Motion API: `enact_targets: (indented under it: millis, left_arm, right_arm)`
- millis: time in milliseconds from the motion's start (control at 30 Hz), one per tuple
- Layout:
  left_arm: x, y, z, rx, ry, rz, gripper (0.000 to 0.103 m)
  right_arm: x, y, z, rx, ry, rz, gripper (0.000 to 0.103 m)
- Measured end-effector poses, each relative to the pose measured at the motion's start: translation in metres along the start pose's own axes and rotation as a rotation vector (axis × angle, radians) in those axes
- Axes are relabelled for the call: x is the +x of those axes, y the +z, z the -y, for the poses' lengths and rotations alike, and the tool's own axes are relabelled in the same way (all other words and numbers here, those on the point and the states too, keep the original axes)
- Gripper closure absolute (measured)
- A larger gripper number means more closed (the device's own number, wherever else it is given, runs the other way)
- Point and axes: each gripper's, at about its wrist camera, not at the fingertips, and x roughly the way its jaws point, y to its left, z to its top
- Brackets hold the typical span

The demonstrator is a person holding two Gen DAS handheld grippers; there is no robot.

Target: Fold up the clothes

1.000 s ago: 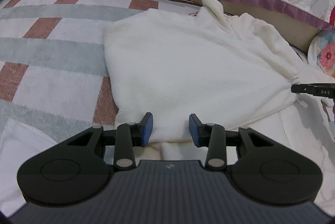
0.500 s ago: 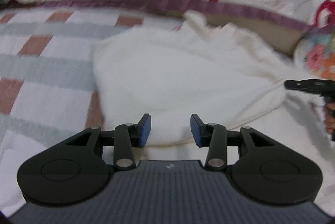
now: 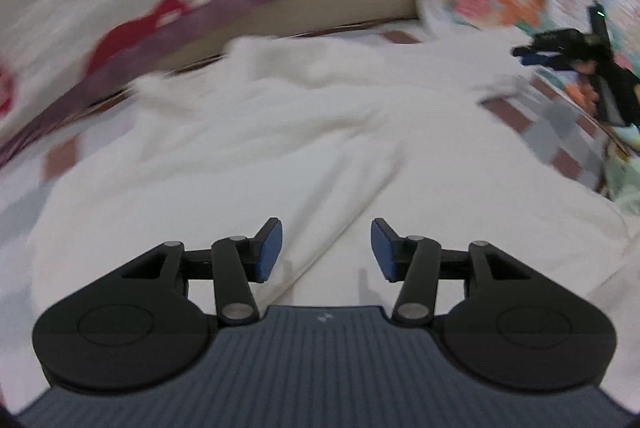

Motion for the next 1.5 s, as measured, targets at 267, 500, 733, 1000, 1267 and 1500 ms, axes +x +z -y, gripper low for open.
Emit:
enact_targets:
  millis: [267, 500, 733, 1000, 1267, 1500]
  left_arm:
    - [0.074, 0.053, 0.065, 0.108, -0.088, 0.029, 0.053]
    - [0.108, 0.051, 0.066, 0.013, -0.105, 0.022, 0.053]
    - [0.118, 0.045, 0.048, -0.066, -0.108, 0.021, 0.053]
    - [0.112, 0.035, 0.031, -0.176, -0.092, 0.018, 0.053]
    - [0.076, 0.019, -0.002, -0.275, -0.046, 0.064, 0.053]
    - [0.045, -0.015, -0.034, -0.419, -0.010, 0.117, 0.053]
  right_arm:
    - [-0.009, 0.013, 0.076, 0.209, -0.145, 0.094, 0.059]
    - [0.003, 0.017, 0.098, 0.241, -0.148, 0.100, 0.050]
    - [0.024, 0.017, 0.100, 0.287, -0.130, 0.088, 0.043]
    - [0.037, 0.023, 0.074, 0.223, -0.137, 0.151, 0.077]
    - [0.039, 0.039, -0.011, 0.054, 0.081, 0.157, 0.093]
    - [0.009, 0.028, -0.160, -0.144, 0.455, 0.107, 0.093]
